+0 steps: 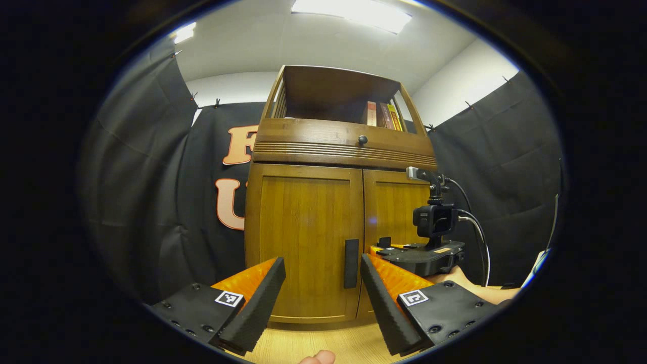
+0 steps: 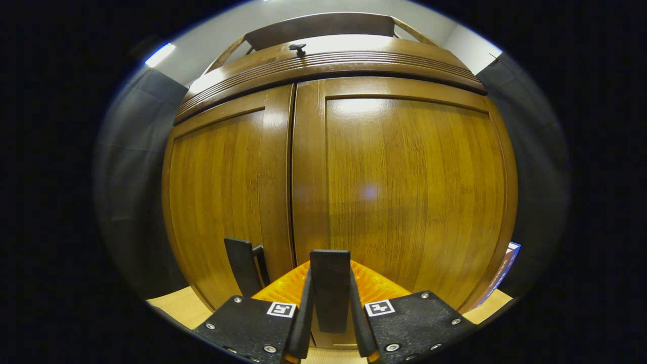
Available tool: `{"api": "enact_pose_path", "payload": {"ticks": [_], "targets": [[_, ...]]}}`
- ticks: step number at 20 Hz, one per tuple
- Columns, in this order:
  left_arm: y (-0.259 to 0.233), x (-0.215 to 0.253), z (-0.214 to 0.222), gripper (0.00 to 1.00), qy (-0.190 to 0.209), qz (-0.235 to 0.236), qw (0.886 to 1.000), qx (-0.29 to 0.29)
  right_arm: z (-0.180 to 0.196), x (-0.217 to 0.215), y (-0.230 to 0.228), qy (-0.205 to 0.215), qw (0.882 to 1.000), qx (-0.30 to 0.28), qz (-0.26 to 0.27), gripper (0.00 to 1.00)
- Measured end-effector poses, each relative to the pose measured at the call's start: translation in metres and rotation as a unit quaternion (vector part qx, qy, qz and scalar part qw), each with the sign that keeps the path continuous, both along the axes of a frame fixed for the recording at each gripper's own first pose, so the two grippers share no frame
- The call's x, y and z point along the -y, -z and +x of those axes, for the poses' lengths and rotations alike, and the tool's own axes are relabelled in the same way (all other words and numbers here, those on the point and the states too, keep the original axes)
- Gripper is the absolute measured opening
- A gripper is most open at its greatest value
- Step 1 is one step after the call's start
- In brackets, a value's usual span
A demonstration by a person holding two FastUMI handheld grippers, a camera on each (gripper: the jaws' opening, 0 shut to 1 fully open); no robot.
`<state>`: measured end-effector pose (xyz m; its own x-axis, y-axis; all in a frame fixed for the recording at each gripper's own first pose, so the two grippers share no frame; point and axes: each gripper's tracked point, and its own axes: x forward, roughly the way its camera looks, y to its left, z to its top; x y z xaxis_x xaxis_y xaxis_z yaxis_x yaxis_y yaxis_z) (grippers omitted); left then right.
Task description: Open the right door of the double-door shoe cabinet with the right hand, and open the left door with the left hand.
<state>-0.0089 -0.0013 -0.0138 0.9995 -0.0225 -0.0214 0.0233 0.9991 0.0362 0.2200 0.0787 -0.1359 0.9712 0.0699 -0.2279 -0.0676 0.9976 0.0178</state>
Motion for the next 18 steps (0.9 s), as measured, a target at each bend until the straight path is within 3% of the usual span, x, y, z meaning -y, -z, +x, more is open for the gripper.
{"api": "enact_pose_path", "payload": {"ticks": [1, 2, 3, 5, 6, 9, 18], "targets": [[0.001, 0.0, -0.001, 0.96, 0.001, 0.005, 1.0, -0.001, 0.0, 0.0, 0.0, -0.005, 1.0, 0.001, 0.001, 0.3], [0.0, 0.0, -0.002, 0.93, 0.001, 0.01, 1.0, 0.001, -0.001, 0.001, 0.0, -0.008, 1.0, 0.0, 0.004, 0.34], [-0.001, 0.0, -0.002, 0.93, 0.0, 0.013, 1.0, 0.004, 0.001, 0.0, 0.0, -0.012, 1.0, 0.004, 0.002, 0.24], [-0.001, 0.001, -0.002, 0.93, 0.0, 0.017, 1.0, 0.008, 0.0, -0.001, -0.001, -0.01, 1.0, 0.005, 0.009, 0.39], [-0.002, 0.001, -0.001, 0.93, 0.001, 0.018, 1.0, 0.012, -0.001, -0.001, -0.001, -0.009, 1.0, 0.004, 0.012, 0.29], [0.0, 0.001, -0.002, 0.93, 0.0, 0.024, 1.0, 0.011, -0.003, -0.001, -0.003, -0.02, 1.0, 0.003, 0.005, 0.27], [0.002, 0.005, -0.003, 0.93, 0.009, 0.008, 1.0, 0.0, -0.018, -0.009, -0.032, -0.076, 0.996, 0.003, 0.048, 0.25]]}}
